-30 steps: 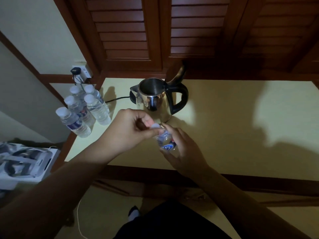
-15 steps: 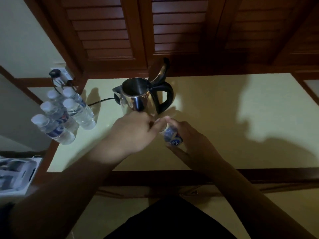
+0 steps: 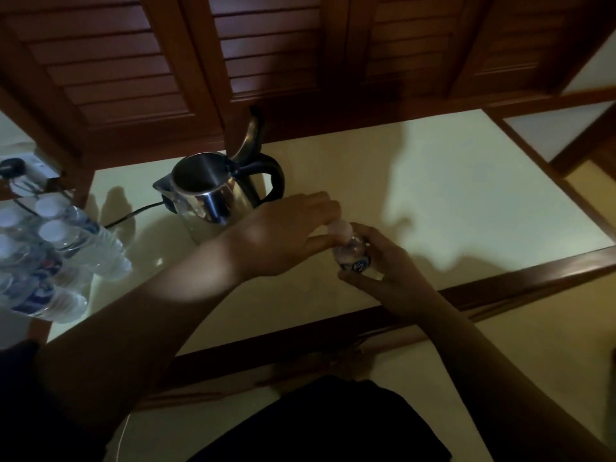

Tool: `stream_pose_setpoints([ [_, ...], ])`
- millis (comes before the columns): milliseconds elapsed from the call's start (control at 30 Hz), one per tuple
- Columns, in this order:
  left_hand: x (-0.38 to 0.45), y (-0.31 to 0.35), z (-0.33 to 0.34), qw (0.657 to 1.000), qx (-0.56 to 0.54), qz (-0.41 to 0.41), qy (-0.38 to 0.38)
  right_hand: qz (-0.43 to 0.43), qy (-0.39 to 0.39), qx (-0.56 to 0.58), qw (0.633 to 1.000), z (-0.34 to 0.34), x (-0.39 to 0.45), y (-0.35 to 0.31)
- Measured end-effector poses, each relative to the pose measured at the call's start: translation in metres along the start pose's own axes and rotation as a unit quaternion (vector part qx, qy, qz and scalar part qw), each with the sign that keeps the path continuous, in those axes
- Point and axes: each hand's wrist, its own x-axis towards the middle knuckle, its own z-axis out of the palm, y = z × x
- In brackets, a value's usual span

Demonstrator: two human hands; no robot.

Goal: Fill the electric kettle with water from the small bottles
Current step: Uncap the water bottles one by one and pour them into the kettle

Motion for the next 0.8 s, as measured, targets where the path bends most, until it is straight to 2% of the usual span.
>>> stream_pose_setpoints([
  [133, 0.032, 0.002, 0.030, 0.991, -0.080, -0.051, 0.094, 0.015, 0.150, -0.050, 0.987, -0.012, 0.005, 0.012],
  [200, 0.052, 0.000, 0.050, 0.988, -0.085, -0.080, 0.103, 0.028, 0.200, -0.076, 0.976, -0.026, 0.009, 0.024],
  [300, 0.092, -0.002, 0.077, 0.990, -0.064, -0.103, 0.074, 0.042, 0.250, -0.093, 0.963, -0.053, 0.015, 0.045],
  [567, 0.234, 0.005, 0.119, 0.982, 0.045, -0.182, 0.004, 0.076, 0.340, -0.117, 0.930, -0.171, 0.063, 0.102],
  [700, 0.302, 0.000, 0.138, 0.971, 0.094, -0.218, -0.002, 0.057, 0.349, -0.126, 0.927, -0.240, 0.104, 0.140],
  [800, 0.338, -0.008, 0.152, 0.965, 0.120, -0.235, -0.003, 0.075, 0.341, -0.112, 0.930, -0.283, 0.133, 0.167],
])
